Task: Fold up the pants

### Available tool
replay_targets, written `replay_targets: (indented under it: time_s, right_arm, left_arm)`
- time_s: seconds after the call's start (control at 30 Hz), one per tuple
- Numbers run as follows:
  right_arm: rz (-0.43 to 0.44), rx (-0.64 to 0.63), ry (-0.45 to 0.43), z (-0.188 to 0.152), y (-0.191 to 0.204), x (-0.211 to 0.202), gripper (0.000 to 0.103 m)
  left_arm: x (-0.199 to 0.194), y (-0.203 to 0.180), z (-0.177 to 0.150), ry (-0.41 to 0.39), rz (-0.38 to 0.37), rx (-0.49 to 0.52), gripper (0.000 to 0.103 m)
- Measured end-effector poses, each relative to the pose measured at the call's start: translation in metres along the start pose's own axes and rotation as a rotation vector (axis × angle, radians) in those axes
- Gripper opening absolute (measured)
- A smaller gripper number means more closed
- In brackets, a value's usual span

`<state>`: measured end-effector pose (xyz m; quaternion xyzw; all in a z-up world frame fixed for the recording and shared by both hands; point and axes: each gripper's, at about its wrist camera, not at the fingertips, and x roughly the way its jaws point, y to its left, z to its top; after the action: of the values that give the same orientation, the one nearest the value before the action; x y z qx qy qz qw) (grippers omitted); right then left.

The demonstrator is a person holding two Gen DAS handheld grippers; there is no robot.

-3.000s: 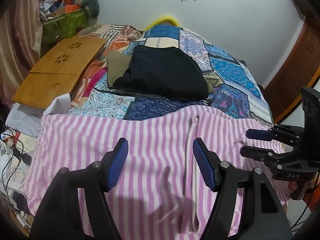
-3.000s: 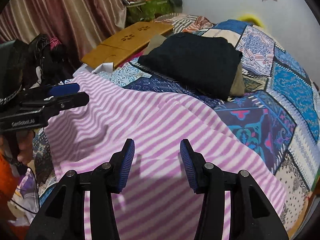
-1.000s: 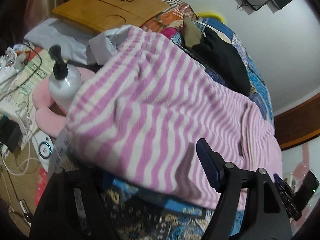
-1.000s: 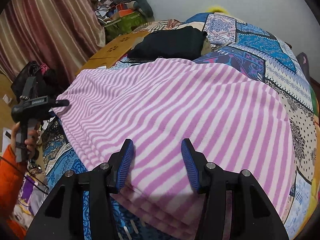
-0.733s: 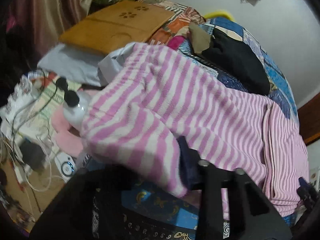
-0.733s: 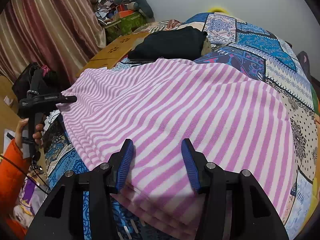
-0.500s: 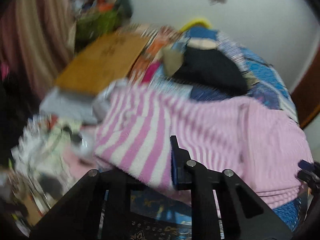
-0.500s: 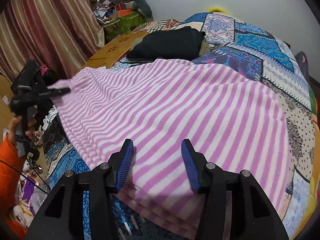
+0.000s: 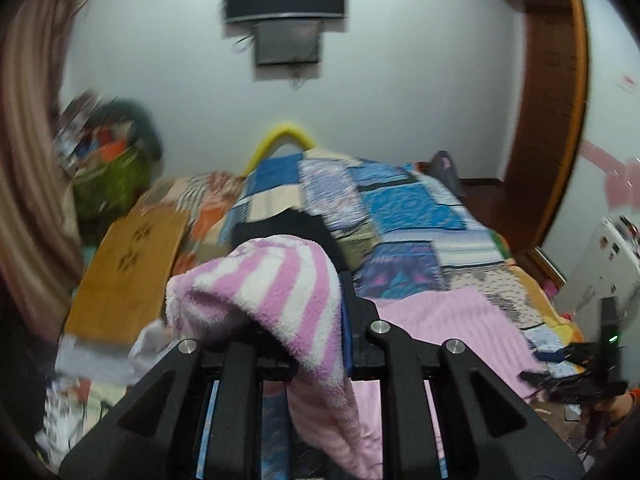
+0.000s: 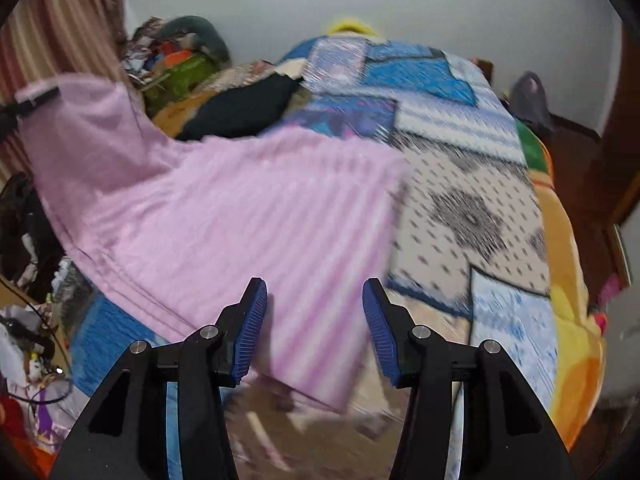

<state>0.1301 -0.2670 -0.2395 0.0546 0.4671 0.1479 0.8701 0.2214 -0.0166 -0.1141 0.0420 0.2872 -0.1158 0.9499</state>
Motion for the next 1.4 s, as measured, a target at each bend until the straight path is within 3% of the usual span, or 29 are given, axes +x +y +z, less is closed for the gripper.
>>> replay_targets:
  time_s: [0.23,0.37,0.5,0.63,0.77,1.03,1.13,1.3,1.4]
  right_arm:
    - [0.099,0.086,-0.035,-0.007,-0.013,0.006,0.048]
    - [0.114,0.086,-0.045,-0.011,-0.014,0.001,0.048]
    - [0.128,0.118,-0.059,-0.016,-0.021,-0.007,0.048]
    - [0.097,0.119,-0.074,-0.018,-0.024,-0.017,0.048]
    - [0.075,0.115,-0.087,-0.017,-0.026,-0.025,0.048]
    - [0.073,0.126,-0.118,-0.011,-0.028,-0.034,0.048]
    - [0.077,0.126,-0.122,-0.009,-0.027,-0.033,0.048]
    - [0.098,0.146,-0.121,-0.008,-0.03,-0.029,0.048]
    - [0.1,0.147,-0.117,-0.008,-0.03,-0.026,0.048]
  left_arm:
    - [0.028,-0.1,-0.002,0.044,-0.127,0.189,0.016]
    - [0.062,-0.155,-0.045,0.179,-0.206,0.314,0.016]
    - [0.096,-0.184,-0.108,0.347,-0.252,0.389,0.016]
    - [0.089,-0.201,-0.127,0.317,-0.211,0.428,0.019]
    - [0.084,-0.19,-0.114,0.35,-0.27,0.374,0.034]
    - [0.042,-0.142,-0.084,0.302,-0.307,0.271,0.04]
    - [0.036,-0.117,-0.072,0.285,-0.262,0.221,0.047]
    - [0.038,-0.079,-0.059,0.255,-0.18,0.161,0.049]
    - [0.058,-0.063,-0.059,0.285,-0.123,0.142,0.05]
